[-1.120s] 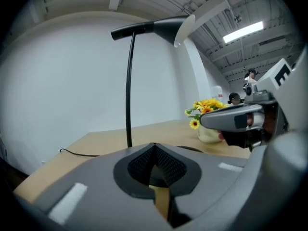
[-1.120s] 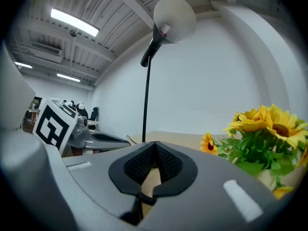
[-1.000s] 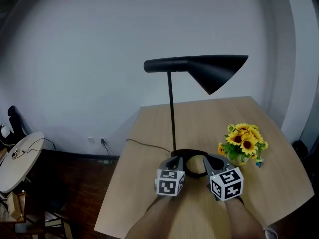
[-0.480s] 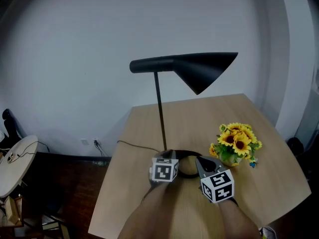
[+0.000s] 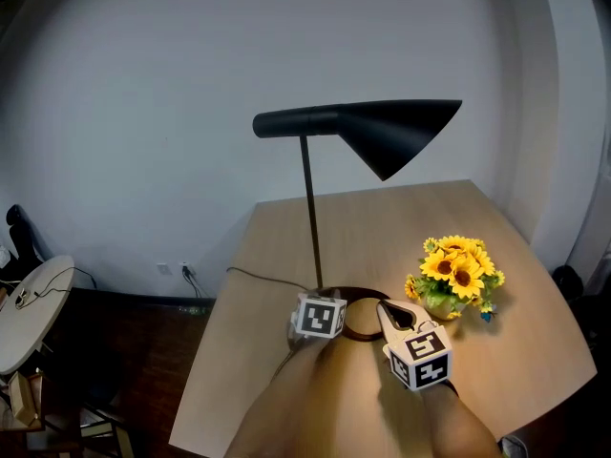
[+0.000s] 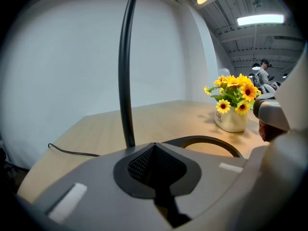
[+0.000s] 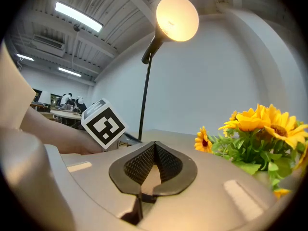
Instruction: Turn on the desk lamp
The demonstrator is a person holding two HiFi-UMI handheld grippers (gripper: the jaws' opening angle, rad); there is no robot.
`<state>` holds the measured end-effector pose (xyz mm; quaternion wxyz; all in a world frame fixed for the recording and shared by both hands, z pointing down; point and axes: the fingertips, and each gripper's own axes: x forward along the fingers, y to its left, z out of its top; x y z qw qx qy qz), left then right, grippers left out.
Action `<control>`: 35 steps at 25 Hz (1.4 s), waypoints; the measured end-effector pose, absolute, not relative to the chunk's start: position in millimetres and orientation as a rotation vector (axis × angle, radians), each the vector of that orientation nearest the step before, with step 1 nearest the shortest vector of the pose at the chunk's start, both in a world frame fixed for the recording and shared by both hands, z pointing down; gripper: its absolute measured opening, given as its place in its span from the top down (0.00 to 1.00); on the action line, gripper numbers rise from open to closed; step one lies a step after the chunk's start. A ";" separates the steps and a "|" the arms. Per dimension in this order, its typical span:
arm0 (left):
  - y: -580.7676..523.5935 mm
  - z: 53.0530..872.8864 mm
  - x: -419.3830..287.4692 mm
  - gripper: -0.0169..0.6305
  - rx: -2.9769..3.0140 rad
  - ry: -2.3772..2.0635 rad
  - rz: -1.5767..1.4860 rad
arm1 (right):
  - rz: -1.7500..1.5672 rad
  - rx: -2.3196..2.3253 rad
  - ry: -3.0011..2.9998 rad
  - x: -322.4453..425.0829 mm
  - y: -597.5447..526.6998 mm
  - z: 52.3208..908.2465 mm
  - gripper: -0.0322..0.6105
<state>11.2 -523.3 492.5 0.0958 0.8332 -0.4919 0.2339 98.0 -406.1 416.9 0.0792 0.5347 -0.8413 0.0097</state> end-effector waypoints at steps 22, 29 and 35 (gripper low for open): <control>-494.6 456.4 11.9 0.98 2.573 -1.539 0.549 | 0.029 1.580 -2.501 95.4 -405.5 421.5 0.95; -453.0 431.8 13.0 0.98 2.630 -1.547 0.457 | 0.083 1.562 -2.455 95.2 -397.5 436.6 0.95; -419.5 410.5 13.4 0.98 2.674 -1.548 0.349 | 0.118 1.619 -2.465 103.1 -388.8 422.7 0.95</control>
